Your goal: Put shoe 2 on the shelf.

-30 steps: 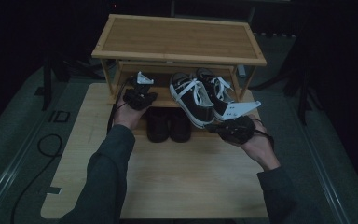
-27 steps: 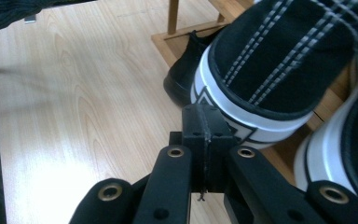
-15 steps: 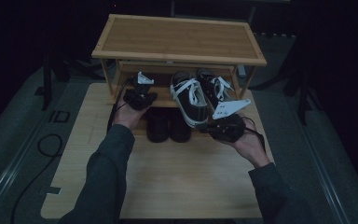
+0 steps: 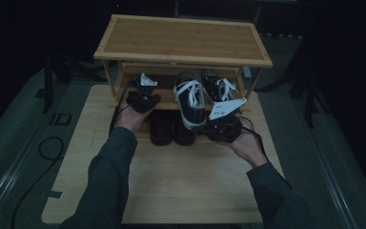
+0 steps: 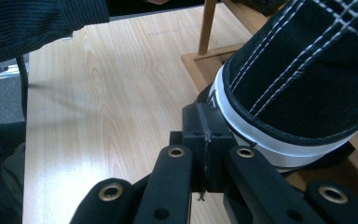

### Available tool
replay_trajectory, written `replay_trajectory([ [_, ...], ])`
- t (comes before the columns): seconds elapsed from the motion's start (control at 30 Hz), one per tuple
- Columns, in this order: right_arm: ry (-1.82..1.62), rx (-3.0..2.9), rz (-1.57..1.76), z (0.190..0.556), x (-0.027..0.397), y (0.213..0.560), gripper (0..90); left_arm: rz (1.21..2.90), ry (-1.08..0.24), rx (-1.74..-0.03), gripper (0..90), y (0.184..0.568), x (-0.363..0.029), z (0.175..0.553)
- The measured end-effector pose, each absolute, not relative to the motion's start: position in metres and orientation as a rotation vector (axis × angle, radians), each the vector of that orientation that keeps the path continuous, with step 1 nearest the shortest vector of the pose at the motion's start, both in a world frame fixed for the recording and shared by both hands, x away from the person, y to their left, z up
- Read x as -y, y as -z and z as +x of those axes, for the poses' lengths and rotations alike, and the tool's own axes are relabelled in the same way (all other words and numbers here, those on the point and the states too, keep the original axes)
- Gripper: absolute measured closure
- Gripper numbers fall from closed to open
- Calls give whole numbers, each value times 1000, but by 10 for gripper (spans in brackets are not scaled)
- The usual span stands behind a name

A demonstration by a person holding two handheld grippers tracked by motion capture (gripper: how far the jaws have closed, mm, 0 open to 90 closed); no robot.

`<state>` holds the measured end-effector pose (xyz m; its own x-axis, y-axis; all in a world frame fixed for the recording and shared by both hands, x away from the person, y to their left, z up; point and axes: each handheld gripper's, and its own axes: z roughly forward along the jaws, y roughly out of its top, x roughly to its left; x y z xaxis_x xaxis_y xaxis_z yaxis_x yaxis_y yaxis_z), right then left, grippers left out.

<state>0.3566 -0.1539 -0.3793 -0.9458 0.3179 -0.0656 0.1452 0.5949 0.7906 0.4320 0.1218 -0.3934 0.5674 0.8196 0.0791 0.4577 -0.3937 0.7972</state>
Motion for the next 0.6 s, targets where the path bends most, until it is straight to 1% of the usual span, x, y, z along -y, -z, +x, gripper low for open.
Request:
replay_trajectory([
  [0.2,-1261,-2631,388,357,151,384,900,2096,-622,-1014,900,389,-116,434],
  [0.6,-1279,-2589,393,356,156,380,900,2075,-611,-1006,900,391,-118,434],
])
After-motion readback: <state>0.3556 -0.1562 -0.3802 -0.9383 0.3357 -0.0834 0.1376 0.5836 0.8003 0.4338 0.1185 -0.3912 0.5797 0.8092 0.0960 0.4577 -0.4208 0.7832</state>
